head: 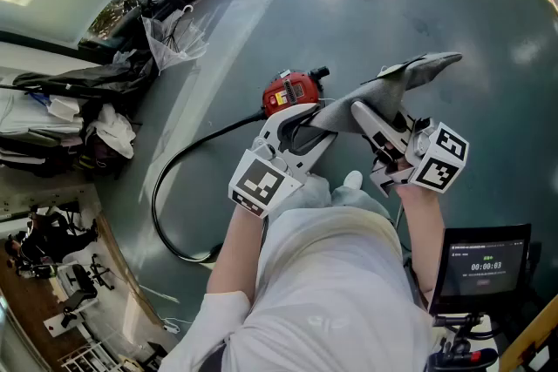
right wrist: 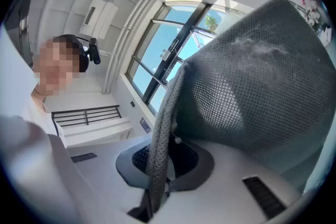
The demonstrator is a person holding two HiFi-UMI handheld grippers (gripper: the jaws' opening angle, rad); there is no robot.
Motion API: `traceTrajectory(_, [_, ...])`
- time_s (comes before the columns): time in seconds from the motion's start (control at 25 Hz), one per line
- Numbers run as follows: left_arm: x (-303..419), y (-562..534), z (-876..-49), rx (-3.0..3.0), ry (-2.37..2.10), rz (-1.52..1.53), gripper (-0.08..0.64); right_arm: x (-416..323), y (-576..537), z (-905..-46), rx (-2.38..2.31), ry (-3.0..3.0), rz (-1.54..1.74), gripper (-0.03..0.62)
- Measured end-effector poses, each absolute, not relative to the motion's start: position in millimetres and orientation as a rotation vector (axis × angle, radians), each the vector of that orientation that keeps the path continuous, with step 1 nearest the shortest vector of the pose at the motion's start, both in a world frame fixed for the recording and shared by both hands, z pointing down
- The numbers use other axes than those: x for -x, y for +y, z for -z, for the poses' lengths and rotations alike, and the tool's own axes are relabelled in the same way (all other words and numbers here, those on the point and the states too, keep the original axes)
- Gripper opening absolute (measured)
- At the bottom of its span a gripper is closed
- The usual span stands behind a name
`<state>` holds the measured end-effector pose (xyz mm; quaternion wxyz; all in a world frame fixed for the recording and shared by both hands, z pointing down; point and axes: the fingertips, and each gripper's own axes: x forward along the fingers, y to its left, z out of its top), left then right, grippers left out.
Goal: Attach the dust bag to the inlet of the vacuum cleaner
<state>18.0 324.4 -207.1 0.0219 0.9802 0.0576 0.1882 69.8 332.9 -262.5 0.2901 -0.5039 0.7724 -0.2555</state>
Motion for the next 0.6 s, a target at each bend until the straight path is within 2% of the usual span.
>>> traceTrajectory(0.16, [-5,297,216,-2.976,0.120,-0.490,0.170,-49,307,257,1.268,2.075,0.776,0.018])
traceTrajectory(0.28, [-4,248,185,-2.975,0.084,-0.472,0.169,-45,250,223,1.180,2.090,0.865,0.018])
traceTrajectory(0.32, [-3,231,176,-2.977,0.058,-0.465,0.152,-41,231,213,1.136,2.092,0.902,0.018])
traceTrajectory(0.4, [3,198,168,-2.970,-0.013,-0.467,0.030,-34,199,205,1.054,2.095,0.965,0.018])
traceTrajectory(0.6, [15,118,149,-2.847,-0.204,-0.506,0.018,-23,127,190,0.959,2.265,1.077,0.021])
